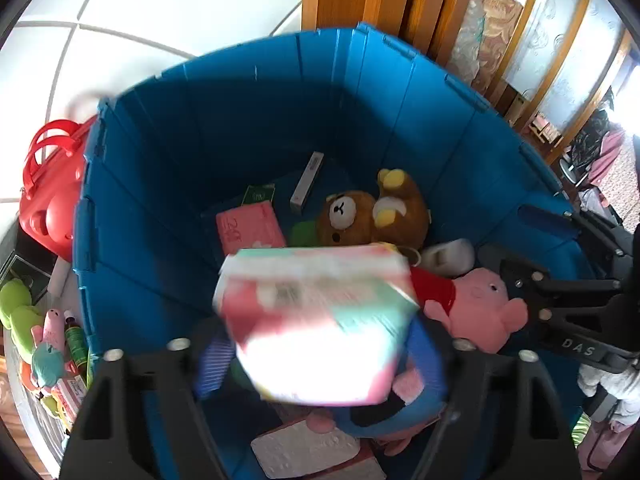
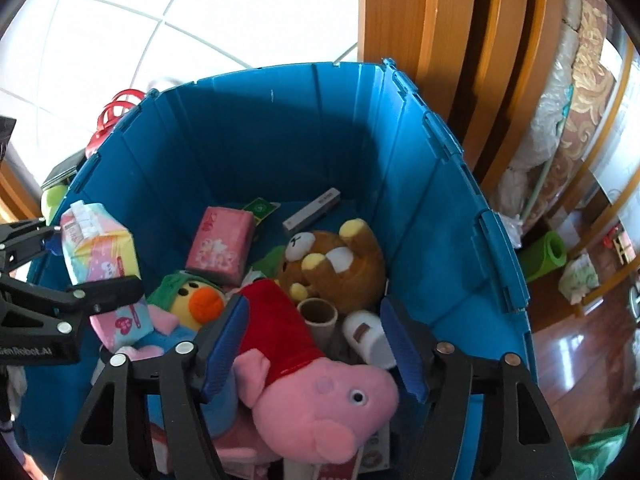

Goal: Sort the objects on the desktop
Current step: 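Open both grippers to drop the Kotex pack and pill bottle into the crate, then withdraw both grippers from the crate back toward the pile on the bed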

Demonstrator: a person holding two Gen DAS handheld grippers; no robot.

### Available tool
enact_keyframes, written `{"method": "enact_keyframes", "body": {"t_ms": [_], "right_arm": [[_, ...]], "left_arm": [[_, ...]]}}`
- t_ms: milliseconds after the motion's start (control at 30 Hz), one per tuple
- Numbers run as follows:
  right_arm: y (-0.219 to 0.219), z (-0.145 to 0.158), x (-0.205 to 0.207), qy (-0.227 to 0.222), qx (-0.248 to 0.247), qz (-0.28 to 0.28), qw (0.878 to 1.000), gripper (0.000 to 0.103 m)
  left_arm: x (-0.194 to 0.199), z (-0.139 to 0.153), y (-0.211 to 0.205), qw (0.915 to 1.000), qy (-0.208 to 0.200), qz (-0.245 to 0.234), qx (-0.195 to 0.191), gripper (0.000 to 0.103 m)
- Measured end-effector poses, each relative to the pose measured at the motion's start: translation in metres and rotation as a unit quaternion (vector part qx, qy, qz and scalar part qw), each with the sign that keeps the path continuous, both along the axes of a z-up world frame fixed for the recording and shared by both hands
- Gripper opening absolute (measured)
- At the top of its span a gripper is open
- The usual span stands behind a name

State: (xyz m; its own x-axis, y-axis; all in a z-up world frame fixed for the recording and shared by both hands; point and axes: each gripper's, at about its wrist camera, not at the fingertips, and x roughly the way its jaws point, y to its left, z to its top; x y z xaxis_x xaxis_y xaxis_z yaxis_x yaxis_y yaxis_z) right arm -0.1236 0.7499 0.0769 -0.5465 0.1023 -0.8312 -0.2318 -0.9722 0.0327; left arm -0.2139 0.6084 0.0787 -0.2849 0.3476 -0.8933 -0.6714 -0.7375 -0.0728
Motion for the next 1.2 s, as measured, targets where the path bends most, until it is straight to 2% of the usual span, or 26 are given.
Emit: {"method": "enact_keyframes", "body": {"t_ms": [67, 300, 367, 467, 600, 700, 733, 900, 1000, 1100, 1200], "right_arm": [[-0.001, 0.002, 0.002, 0.003, -0.001, 0.002, 1.0, 0.071], [-0.01, 0.018, 0.017, 0.023, -0.004, 0.006, 1.0, 0.074], [-0.016, 0.026, 0.024, 0.037, -0.002, 0.01, 0.999, 0.075], [-0.032, 0.046, 0.04, 0.072, 0.005, 0.02, 0.997, 0.09], [-0.06, 0.073, 0.062, 0.129, 0.014, 0.026, 0.991, 0.103], [-0.081, 0.084, 0.072, 0.158, 0.017, 0.035, 0.987, 0.103], [-0.092, 0.088, 0.077, 0.171, 0.016, 0.043, 0.984, 0.103], [-0.139, 0.104, 0.093, 0.223, 0.023, 0.073, 0.972, 0.103], [-0.173, 0.113, 0.104, 0.262, 0.028, 0.093, 0.96, 0.103], [-0.205, 0.116, 0.11, 0.285, 0.025, 0.099, 0.953, 0.103], [-0.236, 0.113, 0.106, 0.293, 0.006, 0.129, 0.947, 0.103]], "left_arm": [[0.005, 0.012, -0.005, 0.9996, 0.023, 0.001, 0.014, 0.1], [0.021, 0.038, -0.023, 0.9976, 0.067, 0.002, 0.018, 0.1], [0.03, 0.045, -0.034, 0.996, 0.086, 0.015, 0.02, 0.1], [0.043, 0.056, -0.056, 0.9922, 0.11, 0.053, 0.026, 0.1], [0.072, 0.073, -0.093, 0.9823, 0.163, 0.08, 0.048, 0.1], [0.095, 0.086, -0.118, 0.9685, 0.216, 0.108, 0.06, 0.1], [0.1, 0.088, -0.127, 0.9662, 0.222, 0.113, 0.066, 0.1], [0.11, 0.09, -0.178, 0.9633, 0.203, 0.129, 0.119, 0.1], [0.117, 0.085, -0.213, 0.9513, 0.222, 0.155, 0.147, 0.1], [0.12, 0.073, -0.251, 0.9423, 0.217, 0.181, 0.179, 0.1], [0.121, 0.057, -0.288, 0.9392, 0.2, 0.206, 0.188, 0.1]]}}
